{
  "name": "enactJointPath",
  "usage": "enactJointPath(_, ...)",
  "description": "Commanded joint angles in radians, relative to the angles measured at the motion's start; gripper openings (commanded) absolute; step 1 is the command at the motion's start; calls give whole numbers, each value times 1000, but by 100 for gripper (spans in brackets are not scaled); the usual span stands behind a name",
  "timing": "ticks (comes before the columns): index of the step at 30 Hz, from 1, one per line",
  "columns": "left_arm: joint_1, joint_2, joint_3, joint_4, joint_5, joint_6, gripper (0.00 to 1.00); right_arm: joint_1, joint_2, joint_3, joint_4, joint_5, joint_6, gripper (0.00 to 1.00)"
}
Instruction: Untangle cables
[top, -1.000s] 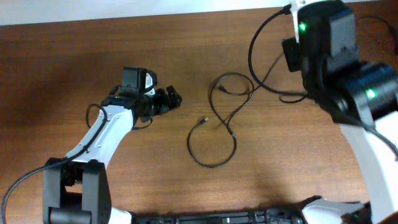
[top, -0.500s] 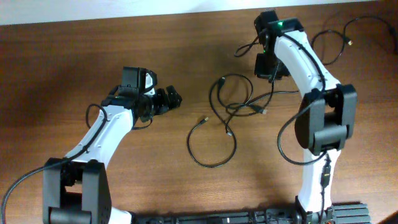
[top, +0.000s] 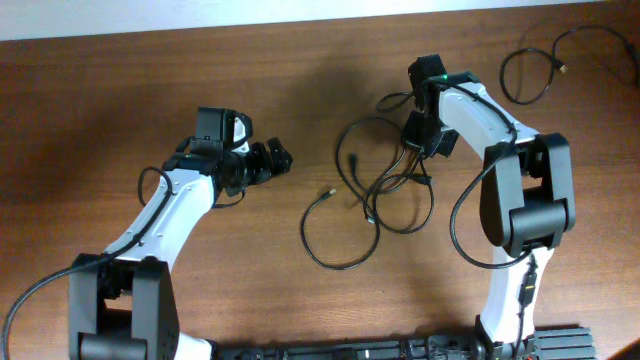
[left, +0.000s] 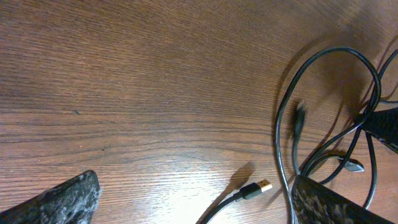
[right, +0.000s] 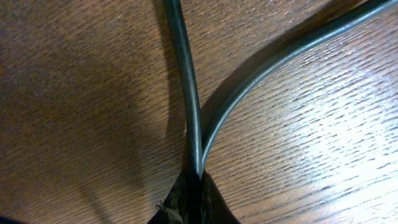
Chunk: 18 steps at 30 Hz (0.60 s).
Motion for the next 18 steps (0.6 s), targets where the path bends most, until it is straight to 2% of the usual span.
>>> enactJointPath(1,0,5,1,1,-4,20,99,-40,-34,2,-131,2,-170,4)
enactJointPath(2,0,5,1,2,-4,20,99,-39,-138,31,-228,2,-258,4)
enactJointPath(7,0,5,1,2,-4,20,99,-42,-533,31,-259,-18,-370,4)
enactJointPath(8,0,5,1,1,-4,21,99,-63,-630,31,-272,-18,-394,4)
enactJointPath(10,0,5,1,2,-4,20,99,-212,-775,31,-269,53,-396,4)
enactJointPath(13,0,5,1,2,-4,20,99,-534,-781,31,-267,62,-373,4)
enactJointPath(15,0,5,1,2,-4,20,99,-750,-726,30,-196,62,-359,4)
enactJointPath(16,0,5,1,2,-4,20,99,-825,-673,30,-148,43,-360,4)
enactJointPath(18,0,5,1,2,-4,20,99,-845,-593,30,-87,-2,-397,4)
